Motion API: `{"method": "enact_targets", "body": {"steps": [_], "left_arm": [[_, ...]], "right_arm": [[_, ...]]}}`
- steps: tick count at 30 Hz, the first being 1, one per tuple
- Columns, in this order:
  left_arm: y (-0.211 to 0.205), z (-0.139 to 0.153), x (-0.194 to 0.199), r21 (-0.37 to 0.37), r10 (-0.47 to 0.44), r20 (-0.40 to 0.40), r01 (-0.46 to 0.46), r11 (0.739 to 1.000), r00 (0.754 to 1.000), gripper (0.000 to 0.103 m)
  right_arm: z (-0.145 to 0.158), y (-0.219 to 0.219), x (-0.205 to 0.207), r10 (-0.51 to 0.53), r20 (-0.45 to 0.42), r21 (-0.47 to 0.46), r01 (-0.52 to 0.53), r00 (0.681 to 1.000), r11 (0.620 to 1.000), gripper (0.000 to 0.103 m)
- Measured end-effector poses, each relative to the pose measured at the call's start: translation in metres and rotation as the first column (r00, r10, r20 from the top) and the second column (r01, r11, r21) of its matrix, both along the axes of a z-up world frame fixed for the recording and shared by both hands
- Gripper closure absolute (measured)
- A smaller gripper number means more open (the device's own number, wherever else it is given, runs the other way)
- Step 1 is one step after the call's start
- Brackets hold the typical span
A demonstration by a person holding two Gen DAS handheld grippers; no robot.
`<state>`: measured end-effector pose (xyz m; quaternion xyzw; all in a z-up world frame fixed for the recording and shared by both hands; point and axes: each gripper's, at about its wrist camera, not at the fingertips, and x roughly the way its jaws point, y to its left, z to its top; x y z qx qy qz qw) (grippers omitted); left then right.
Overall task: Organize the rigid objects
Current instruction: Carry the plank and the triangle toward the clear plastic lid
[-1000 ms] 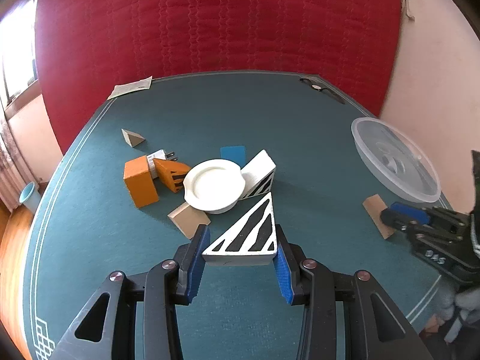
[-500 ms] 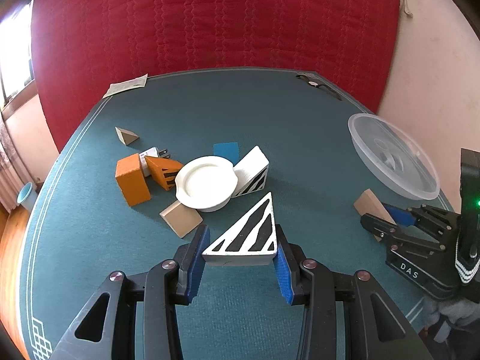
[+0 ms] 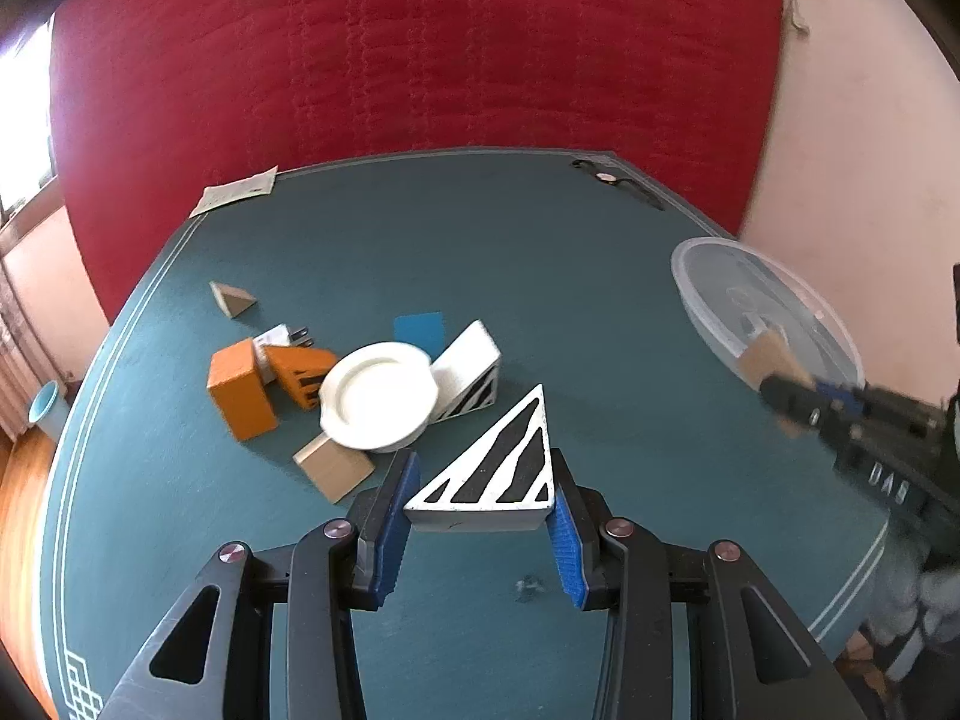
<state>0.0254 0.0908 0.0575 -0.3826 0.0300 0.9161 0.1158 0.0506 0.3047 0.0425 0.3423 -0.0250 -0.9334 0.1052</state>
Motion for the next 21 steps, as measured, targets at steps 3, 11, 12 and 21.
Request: {"method": "enact_targets", "body": {"steps": [3,11,12,21], "left_arm": [[0.007,0.002,-0.001,-0.004,-0.016,-0.003,0.016,1.000,1.000,0.060],[0.031,0.005,-0.004,-0.018,-0.061,-0.005,0.061,0.998,0.998,0.060],[0.035,0.005,-0.005,-0.022,-0.070,-0.004,0.070,0.997,0.998,0.060],[0.077,0.015,-0.009,-0.059,-0.156,-0.026,0.154,0.986,0.987,0.060]], "right_arm": [[0.009,0.020,-0.001,-0.068,-0.024,-0.006,0.067,0.997,0.998,0.089],[0.013,0.082,-0.008,-0.286,-0.056,-0.004,0.286,0.957,0.958,0.089],[0.013,0.089,-0.009,-0.307,-0.058,-0.002,0.308,0.950,0.951,0.089],[0.008,0.127,-0.009,-0.407,-0.054,-0.016,0.407,0.912,0.913,0.086]]}}
